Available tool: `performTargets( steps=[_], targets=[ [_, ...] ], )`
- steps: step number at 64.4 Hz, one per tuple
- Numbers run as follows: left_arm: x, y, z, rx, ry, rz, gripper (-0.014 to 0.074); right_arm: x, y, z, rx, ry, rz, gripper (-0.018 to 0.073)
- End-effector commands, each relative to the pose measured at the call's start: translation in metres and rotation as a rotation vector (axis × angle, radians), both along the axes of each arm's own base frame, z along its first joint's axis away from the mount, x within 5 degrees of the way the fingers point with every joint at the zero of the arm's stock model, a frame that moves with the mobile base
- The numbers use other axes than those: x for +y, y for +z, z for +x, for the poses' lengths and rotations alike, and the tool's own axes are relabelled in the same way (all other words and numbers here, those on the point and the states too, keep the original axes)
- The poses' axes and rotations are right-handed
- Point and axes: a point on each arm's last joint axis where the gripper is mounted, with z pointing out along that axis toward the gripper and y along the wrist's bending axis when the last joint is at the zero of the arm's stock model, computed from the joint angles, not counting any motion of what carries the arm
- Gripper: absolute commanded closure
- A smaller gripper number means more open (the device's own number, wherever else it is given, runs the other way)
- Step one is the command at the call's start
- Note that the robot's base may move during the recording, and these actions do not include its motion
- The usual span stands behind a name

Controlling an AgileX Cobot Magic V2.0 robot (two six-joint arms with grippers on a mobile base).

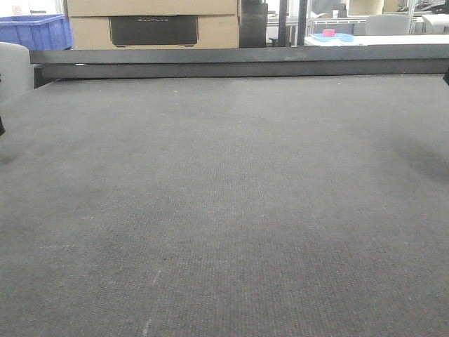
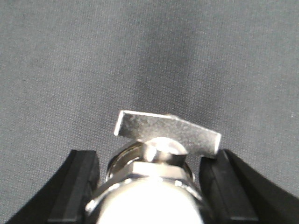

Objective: Place valve from conveyor to right shelf box

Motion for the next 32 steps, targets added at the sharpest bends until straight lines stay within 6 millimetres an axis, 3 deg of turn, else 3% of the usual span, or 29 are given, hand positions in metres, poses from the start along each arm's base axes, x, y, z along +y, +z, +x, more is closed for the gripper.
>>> performTargets(
  steps=[1,7,16,19,32],
  targets=[
    [0.0,0.003,0.001,-0.014,0.002,-0.007,0.0083,-0.001,0.009,0.0,-0.063,-0.005,0.001,0.0713],
    [0.0,0.003,0.0,-0.004,0.001,-0.009,0.0242,-0.001,0.009,0.0,-0.069,-0.006,0.001,0.0713],
    [-0.001,0.003,-0.001,0.008,0.0,-0.013,0.0624,-0.001,0.01,0.001,-0.079,-0.007,0.002,0.0713],
    [-0.001,0.003,-0.001,0.016,-0.001,-0.015,0.071,-0.001,0.01,0.001,-0.081,-0.007,0.002,0.0713],
    [-0.008,0.022,-0.01,-0.003,0.003,-0.039,0.0707,-0.001,0.011,0.001,-0.087,-0.008,0.002,0.0713]
  ],
)
